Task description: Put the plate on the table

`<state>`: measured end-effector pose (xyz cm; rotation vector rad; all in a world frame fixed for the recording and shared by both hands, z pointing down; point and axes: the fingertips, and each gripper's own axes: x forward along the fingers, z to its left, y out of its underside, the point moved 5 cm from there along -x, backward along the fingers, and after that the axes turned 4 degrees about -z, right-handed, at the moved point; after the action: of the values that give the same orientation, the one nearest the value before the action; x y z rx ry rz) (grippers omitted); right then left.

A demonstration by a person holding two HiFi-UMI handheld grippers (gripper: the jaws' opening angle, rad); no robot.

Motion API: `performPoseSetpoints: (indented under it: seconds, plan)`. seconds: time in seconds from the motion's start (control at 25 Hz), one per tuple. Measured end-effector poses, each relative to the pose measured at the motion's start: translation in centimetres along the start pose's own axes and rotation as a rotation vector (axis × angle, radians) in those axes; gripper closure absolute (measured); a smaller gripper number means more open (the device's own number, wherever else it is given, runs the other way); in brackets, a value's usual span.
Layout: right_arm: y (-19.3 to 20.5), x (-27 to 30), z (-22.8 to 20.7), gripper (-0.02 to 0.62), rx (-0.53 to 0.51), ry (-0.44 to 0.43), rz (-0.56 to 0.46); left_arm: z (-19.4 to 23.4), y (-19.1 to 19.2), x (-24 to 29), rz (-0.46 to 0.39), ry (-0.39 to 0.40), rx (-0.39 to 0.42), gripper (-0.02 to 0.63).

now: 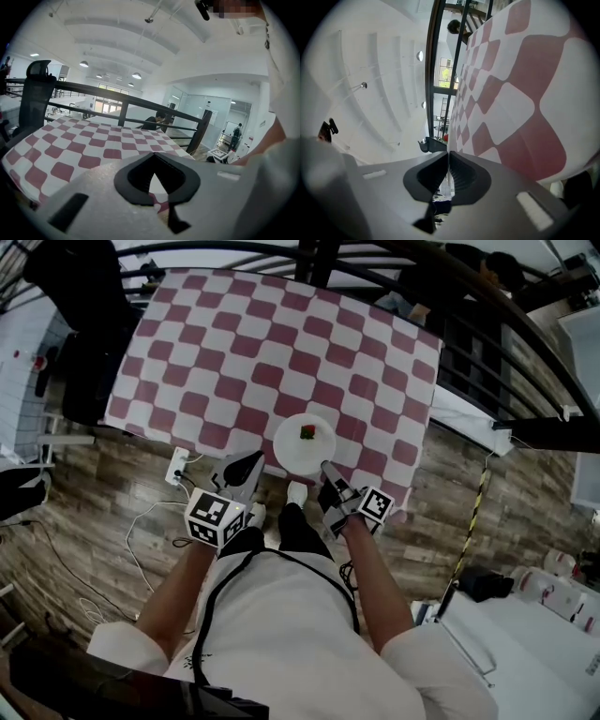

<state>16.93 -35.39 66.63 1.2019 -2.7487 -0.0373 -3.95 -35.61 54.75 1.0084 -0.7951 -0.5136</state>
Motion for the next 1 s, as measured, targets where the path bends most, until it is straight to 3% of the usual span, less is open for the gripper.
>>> performPoseSetpoints:
  seconds: [0.52,0.76,1.0]
  plan:
    - [-0.6,2.9,-3.1,0.575,0.012,0.028,0.075,0.1,1.1,1.1,0.011,-0.047,-0.015,0.603]
    - [-1.0,3.0,-4.9,0.58,-0.009,0.147,0.096,0.0,1.2,1.1,0.012,-0.055,-0.018,0.603]
    - [-0.7,3.6,-5.6,0.578,0.038,0.252,0.086,-0.2,1.3,1.3,0.012,-0.052,-0.016,0.603]
